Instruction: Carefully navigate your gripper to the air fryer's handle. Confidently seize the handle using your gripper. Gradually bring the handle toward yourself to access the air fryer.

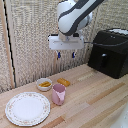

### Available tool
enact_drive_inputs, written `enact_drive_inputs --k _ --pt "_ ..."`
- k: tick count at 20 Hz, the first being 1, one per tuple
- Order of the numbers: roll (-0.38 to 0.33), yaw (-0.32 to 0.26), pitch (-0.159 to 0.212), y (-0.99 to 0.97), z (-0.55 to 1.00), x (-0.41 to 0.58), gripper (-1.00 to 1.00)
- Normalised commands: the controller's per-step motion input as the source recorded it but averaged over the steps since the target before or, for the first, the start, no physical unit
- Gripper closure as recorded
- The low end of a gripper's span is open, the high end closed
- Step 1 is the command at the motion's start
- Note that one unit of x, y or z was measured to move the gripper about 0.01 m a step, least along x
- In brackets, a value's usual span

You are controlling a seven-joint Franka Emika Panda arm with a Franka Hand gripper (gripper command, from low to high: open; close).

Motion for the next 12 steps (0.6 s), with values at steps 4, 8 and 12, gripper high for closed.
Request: enact_drive_inputs --k 4,8,12 --pt "-0.375 -0.139 -0.132 -0.08 0.0 0.098 -1.0" --pt "-0.375 -0.13 -0.129 -0.08 0.0 0.053 -1.0" --pt "-0.375 -0.128 -0.133 -0.07 0.0 0.045 -1.0"
